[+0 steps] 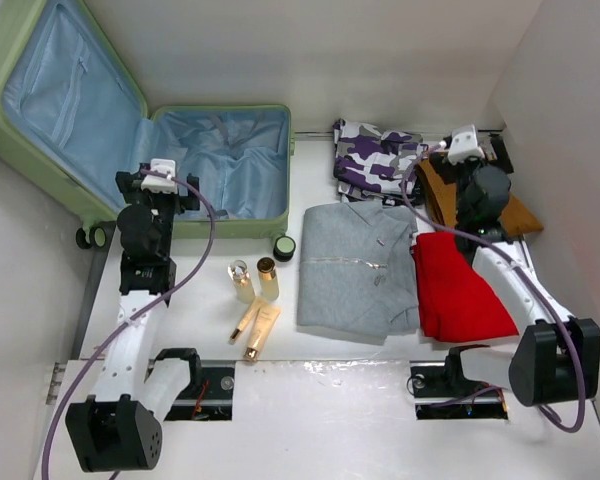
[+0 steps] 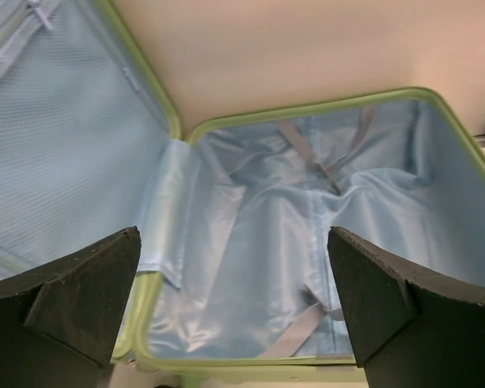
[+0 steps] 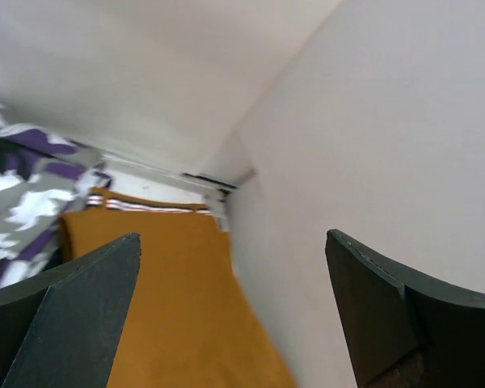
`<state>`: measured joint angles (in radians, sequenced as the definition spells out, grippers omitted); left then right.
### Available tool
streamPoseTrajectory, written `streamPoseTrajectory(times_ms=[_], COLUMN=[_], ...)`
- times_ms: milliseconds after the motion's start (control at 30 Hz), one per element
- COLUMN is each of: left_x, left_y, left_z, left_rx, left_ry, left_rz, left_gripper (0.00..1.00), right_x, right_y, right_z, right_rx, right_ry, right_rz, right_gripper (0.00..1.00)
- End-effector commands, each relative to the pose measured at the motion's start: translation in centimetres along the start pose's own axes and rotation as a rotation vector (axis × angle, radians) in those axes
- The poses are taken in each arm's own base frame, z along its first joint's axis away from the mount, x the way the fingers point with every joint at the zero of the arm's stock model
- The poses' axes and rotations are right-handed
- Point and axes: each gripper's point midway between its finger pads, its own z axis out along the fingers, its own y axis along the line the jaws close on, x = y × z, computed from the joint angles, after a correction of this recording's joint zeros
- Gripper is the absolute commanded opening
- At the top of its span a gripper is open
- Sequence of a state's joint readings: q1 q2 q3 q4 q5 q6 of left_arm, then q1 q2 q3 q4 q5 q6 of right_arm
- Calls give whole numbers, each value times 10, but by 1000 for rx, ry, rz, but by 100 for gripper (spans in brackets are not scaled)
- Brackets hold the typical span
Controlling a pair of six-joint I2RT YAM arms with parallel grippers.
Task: Pack the luggage
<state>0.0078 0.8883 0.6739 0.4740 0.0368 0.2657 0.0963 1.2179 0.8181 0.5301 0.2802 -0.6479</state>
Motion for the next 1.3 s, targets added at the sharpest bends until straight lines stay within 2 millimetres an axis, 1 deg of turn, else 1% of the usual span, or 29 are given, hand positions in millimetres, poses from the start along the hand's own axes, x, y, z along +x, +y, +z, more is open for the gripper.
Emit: streamPoseTrajectory(times_ms=[0, 33, 67, 100, 133, 167, 200, 233, 267, 300, 333, 400, 433, 500, 533, 667, 733, 767, 800, 867, 900, 967, 1000, 1067, 1100, 1167, 1200, 1233, 1267], left_x=[-7, -15, -31, -37, -41, -51, -55, -57, -63, -61, -67, -63, -66, -66, -63, -56, -47, -42, -42, -39, -39, -40, -40, -36, -39, -37, -35, -37, -33], left_y=[14, 15, 16, 14, 13, 11, 6, -7, -12, -18, -26, -33, -32, -36, -38, -43, -51, -54, -58, -61, -61, -66, -66, -68, -66, -64, -67, -66, -65], left_z=[-5, -4, 0, 5, 6, 9, 9, 10, 10, 9, 8, 5, 5, 3, 2, 0, 2, 1, 2, 3, 3, 2, 2, 2, 0, -2, -3, -4, -4], left_rx=[-54, -57, -51, -44, -43, -26, 3, 74, 105, 134, 183, 213, 213, 246, 263, 277, 312, 322, 340, 354, 354, 372, 372, 370, 359, 351, 352, 352, 341], left_ry=[66, 54, 32, 23, 28, 14, 11, 10, -3, 7, -8, 14, 13, 24, 31, 55, 75, 86, 86, 97, 97, 97, 97, 106, 95, 110, 119, 121, 137], left_rz=[32, 23, 6, -40, -70, -95, -105, -127, -139, -152, -162, -176, -175, -154, -128, -155, -178, -189, -203, -216, -217, -227, -227, -228, -216, -218, -219, -219, -220], left_gripper=[99, 99, 99, 99, 99, 99, 99, 99, 99, 99, 99, 99, 99, 98, 96, 92, 90, 90, 89, 88, 86, 86, 86, 86, 86, 86, 86, 86, 86], right_x=[11, -13, -10, 0, -23, -24, -2, -1, -2, 13, 16, 27, 33, 38, 51, 87, 107, 107, 102, 84, 76, 51, 52, 52, 43, 50, 44, 56, 65], right_y=[-17, -29, -23, -12, -19, -14, 0, 5, 0, 12, 15, 21, 24, 43, 53, 63, 62, 60, 64, 89, 99, 116, 127, 127, 128, 142, 134, 139, 131], right_z=[2, 11, 20, 19, 28, 30, 30, 32, 35, 33, 32, 28, 22, 10, -6, -53, -68, -71, -66, -61, -52, -43, -38, -21, -12, 3, 17, 21, 23], right_rx=[-8, -15, -72, -168, -204, -240, -305, -329, -322, -350, -359, -390, -414, -513, -560, -568, -551, -552, -564, -711, -760, -858, -883, -859, -855, -856, -824, -800, -754], right_ry=[179, 144, 163, 220, 178, 198, 288, 307, 324, 387, 410, 444, 472, 489, 559, 802, 871, 862, 821, 706, 639, 545, 542, 520, 507, 546, 535, 600, 651], right_rz=[-112, -94, -105, -124, -93, -72, -48, -29, -9, 23, 36, 47, 62, 91, 114, 178, 167, 182, 202, 293, 310, 354, 353, 344, 356, 418, 438, 468, 482], right_gripper=[100, 100, 100, 100, 100, 100, 100, 100, 100, 100, 100, 100, 100, 100, 100, 100, 100, 100, 100, 100, 100, 100, 100, 100, 100, 100, 100, 100, 100])
